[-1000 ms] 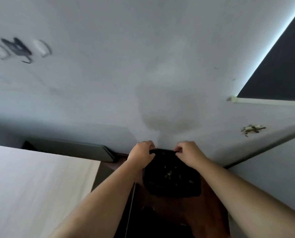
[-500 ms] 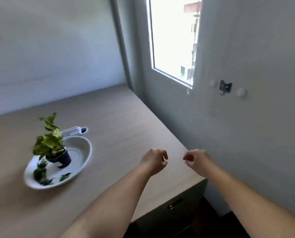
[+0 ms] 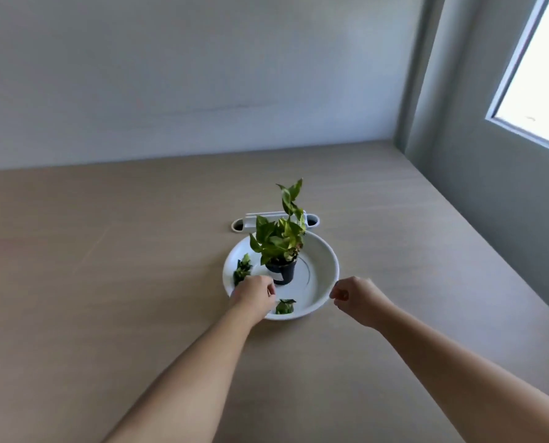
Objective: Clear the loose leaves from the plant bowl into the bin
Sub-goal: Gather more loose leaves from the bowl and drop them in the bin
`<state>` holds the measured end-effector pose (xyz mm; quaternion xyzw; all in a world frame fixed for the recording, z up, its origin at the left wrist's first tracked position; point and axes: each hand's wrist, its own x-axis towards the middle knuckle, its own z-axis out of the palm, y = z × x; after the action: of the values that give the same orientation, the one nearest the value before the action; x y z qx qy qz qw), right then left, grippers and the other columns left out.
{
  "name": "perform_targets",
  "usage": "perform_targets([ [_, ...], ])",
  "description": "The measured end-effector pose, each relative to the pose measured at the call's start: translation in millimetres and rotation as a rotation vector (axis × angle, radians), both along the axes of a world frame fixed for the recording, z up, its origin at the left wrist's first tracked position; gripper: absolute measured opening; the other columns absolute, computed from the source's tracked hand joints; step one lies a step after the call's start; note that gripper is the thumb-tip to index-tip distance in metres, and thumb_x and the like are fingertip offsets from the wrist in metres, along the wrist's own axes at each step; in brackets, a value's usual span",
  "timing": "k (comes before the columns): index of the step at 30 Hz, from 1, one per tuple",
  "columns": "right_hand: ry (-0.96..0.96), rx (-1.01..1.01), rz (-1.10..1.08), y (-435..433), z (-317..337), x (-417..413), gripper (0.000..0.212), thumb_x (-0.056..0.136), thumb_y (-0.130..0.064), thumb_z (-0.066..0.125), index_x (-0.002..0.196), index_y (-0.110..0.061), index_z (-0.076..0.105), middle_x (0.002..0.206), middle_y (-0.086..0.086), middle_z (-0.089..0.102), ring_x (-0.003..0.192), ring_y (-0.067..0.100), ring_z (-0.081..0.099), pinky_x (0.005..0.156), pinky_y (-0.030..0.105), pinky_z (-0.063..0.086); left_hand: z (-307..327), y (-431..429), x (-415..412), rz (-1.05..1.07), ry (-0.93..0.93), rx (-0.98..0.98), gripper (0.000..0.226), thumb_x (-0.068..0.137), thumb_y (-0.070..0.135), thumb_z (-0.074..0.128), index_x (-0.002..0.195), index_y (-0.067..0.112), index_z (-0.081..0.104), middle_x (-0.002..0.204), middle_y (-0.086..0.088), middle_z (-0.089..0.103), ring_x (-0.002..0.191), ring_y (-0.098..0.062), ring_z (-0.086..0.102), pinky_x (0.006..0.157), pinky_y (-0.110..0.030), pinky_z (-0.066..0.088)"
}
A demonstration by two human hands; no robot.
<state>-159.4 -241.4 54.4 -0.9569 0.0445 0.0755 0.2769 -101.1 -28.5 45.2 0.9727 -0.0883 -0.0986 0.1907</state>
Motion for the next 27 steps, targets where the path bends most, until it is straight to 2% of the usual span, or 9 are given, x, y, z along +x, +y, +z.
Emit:
perform_targets([
  [3,0.048,0.006,0.068,38,-17,32,0.026,0.084,-0.007,0.054,0.104,-0.015,0.070,0.103,0.003,0.069,0.085,0.018,0.060,0.078,0.026,0.049,-13,31,30,0.000,0.041,0.004,0.017,0.084,0.010,0.058,0.096,0.010,0.069,0.106,-0.007,0.070,0.098,-0.026,0.064,0.079,-0.026,0.048],
  [7,0.116,-0.033,0.145,67,-39,63,0.024,0.088,-0.017,0.056,0.110,-0.020,0.067,0.113,0.006,0.064,0.101,0.021,0.062,0.086,0.031,0.050,-34,39,51,-0.097,0.194,0.104,0.036,0.083,0.022,0.069,0.116,0.012,0.058,0.122,-0.008,0.057,0.108,-0.026,0.058,0.085,-0.027,0.043],
  [10,0.178,-0.077,0.146,80,-52,77,0.030,0.086,-0.029,0.061,0.116,-0.023,0.061,0.116,0.005,0.058,0.102,0.022,0.059,0.086,0.034,0.050,-53,34,62,-0.157,0.250,0.192,0.045,0.078,0.040,0.073,0.116,0.020,0.057,0.124,-0.006,0.053,0.110,-0.029,0.055,0.100,-0.036,0.041],
  [13,0.232,-0.142,0.139,88,-64,83,0.038,0.080,-0.038,0.068,0.114,-0.024,0.059,0.114,0.004,0.054,0.097,0.024,0.059,0.080,0.036,0.053,-63,30,68,-0.176,0.216,0.288,0.040,0.078,0.046,0.070,0.110,0.025,0.057,0.118,-0.005,0.056,0.107,-0.028,0.057,0.105,-0.044,0.029],
  [15,0.240,-0.149,0.120,92,-70,85,0.040,0.076,-0.037,0.072,0.110,-0.021,0.058,0.111,0.005,0.052,0.093,0.026,0.059,0.075,0.035,0.052,-66,29,71,-0.173,0.208,0.309,0.031,0.080,0.041,0.068,0.106,0.025,0.058,0.115,-0.004,0.057,0.103,-0.028,0.058,0.101,-0.043,0.031],
  [18,0.238,-0.138,0.118,96,-75,90,0.034,0.076,-0.024,0.072,0.105,-0.014,0.058,0.109,0.008,0.052,0.082,0.025,0.054,0.068,0.030,0.044,-65,28,74,-0.162,0.168,0.270,0.018,0.084,0.019,0.060,0.101,0.023,0.062,0.112,-0.004,0.059,0.101,-0.028,0.056,0.090,-0.037,0.039],
  [21,0.224,-0.148,0.140,97,-79,93,0.019,0.079,-0.014,0.066,0.098,-0.013,0.063,0.102,0.009,0.056,0.077,0.022,0.049,0.066,0.028,0.042,-65,28,74,-0.156,0.173,0.191,0.030,0.080,-0.004,0.049,0.094,0.014,0.068,0.110,-0.006,0.062,0.095,-0.030,0.060,0.072,-0.030,0.042],
  [25,0.239,-0.103,0.115,98,-82,93,0.010,0.080,-0.013,0.065,0.089,-0.011,0.071,0.098,0.011,0.068,0.079,0.021,0.055,0.070,0.028,0.049,-67,28,78,-0.182,0.273,0.077,0.020,0.081,-0.004,0.057,0.092,0.004,0.071,0.102,-0.011,0.071,0.076,-0.020,0.057,0.053,-0.019,0.036],
  [27,0.234,-0.042,0.055,96,-80,93,0.010,0.080,-0.008,0.066,0.088,-0.009,0.072,0.096,0.011,0.071,0.077,0.020,0.057,0.069,0.027,0.051,-69,29,78,-0.188,0.273,0.044,0.018,0.081,-0.004,0.059,0.089,0.003,0.073,0.099,-0.012,0.073,0.075,-0.019,0.059,0.051,-0.015,0.036],
])
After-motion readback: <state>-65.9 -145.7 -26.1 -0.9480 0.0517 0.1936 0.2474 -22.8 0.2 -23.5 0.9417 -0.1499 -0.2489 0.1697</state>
